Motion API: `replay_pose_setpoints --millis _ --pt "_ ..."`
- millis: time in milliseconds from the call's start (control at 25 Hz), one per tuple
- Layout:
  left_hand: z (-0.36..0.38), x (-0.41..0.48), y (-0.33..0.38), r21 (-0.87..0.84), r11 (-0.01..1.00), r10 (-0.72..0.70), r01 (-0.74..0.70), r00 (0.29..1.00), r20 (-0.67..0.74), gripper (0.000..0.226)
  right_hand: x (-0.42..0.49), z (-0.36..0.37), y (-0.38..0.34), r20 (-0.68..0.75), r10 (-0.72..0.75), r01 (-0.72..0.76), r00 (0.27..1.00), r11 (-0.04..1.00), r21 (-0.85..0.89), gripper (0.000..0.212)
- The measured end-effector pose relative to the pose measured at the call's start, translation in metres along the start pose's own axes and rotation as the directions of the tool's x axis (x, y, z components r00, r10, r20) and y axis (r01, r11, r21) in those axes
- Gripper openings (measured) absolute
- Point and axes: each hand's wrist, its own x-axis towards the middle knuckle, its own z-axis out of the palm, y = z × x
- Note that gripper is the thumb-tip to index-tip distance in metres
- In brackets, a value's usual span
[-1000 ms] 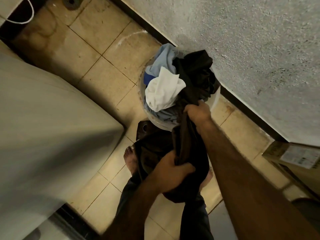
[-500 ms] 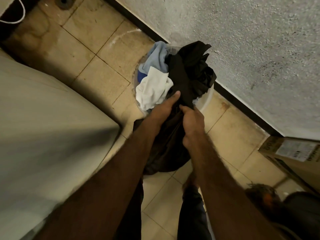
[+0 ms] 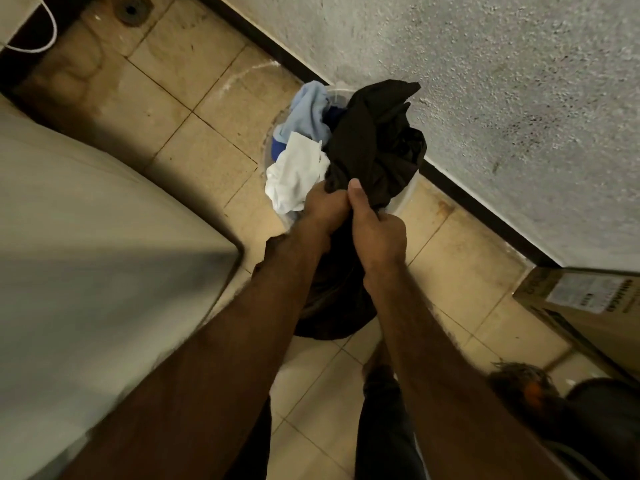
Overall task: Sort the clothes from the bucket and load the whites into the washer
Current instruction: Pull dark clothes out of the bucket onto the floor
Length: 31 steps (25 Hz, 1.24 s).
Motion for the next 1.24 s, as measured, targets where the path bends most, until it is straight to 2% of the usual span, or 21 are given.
replay_pose_setpoints --millis 80,120,240,320,400,440,520,600,640,720,800,920,1040,1120,1160,1240 --pt "-0.007 -0.014 -0.007 0.019 0.997 0.074 -0.074 0.997 0.003 0.044 0.001 0.002 0.007 -0.134 -0.109 0.098 0.985 0.991 -0.086 0.061" --pt "-0.012 -0.022 -0.013 0.024 0.994 0.106 -0.107 0.993 0.043 0.044 0.005 0.003 0.009 -0.156 -0.112 0.102 0.981 0.992 -0.07 0.062" --pt "-0.029 -0.05 -0.04 0.098 0.969 0.204 -0.227 0.957 0.204 0.045 0.022 0.008 0.011 -0.08 -0.085 0.09 0.993 0.994 0.054 0.082" --pt "-0.046 -0.07 -0.055 0.157 0.944 0.246 -0.289 0.938 0.243 0.05 0.031 0.018 0.007 -0.022 -0.072 0.074 0.997 0.987 0.142 0.097" --pt "-0.06 -0.085 -0.067 0.196 0.92 0.278 -0.339 0.918 0.284 0.049 0.039 0.027 0.006 0.002 -0.03 0.03 1.0 0.99 0.135 0.106" --pt "-0.066 -0.092 -0.073 0.221 0.908 0.282 -0.357 0.909 0.308 0.047 0.042 0.03 0.009 -0.003 -0.014 0.014 1.0 0.998 0.064 0.103" --pt "-0.076 -0.106 -0.085 0.258 0.909 0.235 -0.328 0.913 0.333 0.042 0.045 0.032 0.019 -0.01 -0.003 0.002 1.0 0.996 -0.091 0.082" --pt "-0.085 -0.118 -0.095 0.163 0.975 0.093 -0.154 0.939 0.331 0.038 0.034 0.031 0.033 -0.041 -0.032 0.025 0.999 0.988 -0.155 0.055" --pt "-0.088 -0.121 -0.096 0.055 0.998 -0.006 -0.014 0.94 0.341 0.045 0.026 0.028 0.041 -0.069 -0.045 0.033 0.997 0.987 -0.16 0.046" --pt "-0.091 -0.118 -0.097 -0.135 0.967 -0.155 0.217 0.917 0.367 0.072 0.003 0.022 0.053 -0.115 -0.055 0.045 0.992 0.995 -0.088 0.029" --pt "-0.09 -0.107 -0.093 -0.227 0.93 -0.193 0.29 0.908 0.371 0.074 -0.023 0.017 0.062 -0.092 -0.043 0.044 0.995 0.999 0.003 0.012" --pt "-0.073 -0.086 -0.077 -0.238 0.93 -0.183 0.28 0.915 0.358 0.061 -0.06 0.009 0.067 0.019 0.012 -0.015 1.0 0.989 0.15 0.022" --pt "-0.057 -0.069 -0.06 -0.145 0.951 -0.227 0.273 0.934 0.275 0.076 -0.077 -0.005 0.074 0.095 0.095 -0.118 0.991 0.954 0.277 0.028" --pt "-0.047 -0.06 -0.057 -0.178 0.959 -0.18 0.219 0.96 0.213 0.084 -0.08 -0.015 0.079 0.124 0.128 -0.161 0.984 0.936 0.313 0.022" --pt "-0.044 -0.056 -0.058 -0.185 0.966 -0.15 0.178 0.976 0.159 0.082 -0.08 -0.017 0.081 0.151 0.134 -0.176 0.979 0.93 0.322 0.02" --pt "-0.037 -0.051 -0.061 -0.126 0.987 -0.091 0.098 0.994 0.058 0.061 -0.075 -0.019 0.083 0.204 0.135 -0.197 0.97 0.925 0.324 0.023"
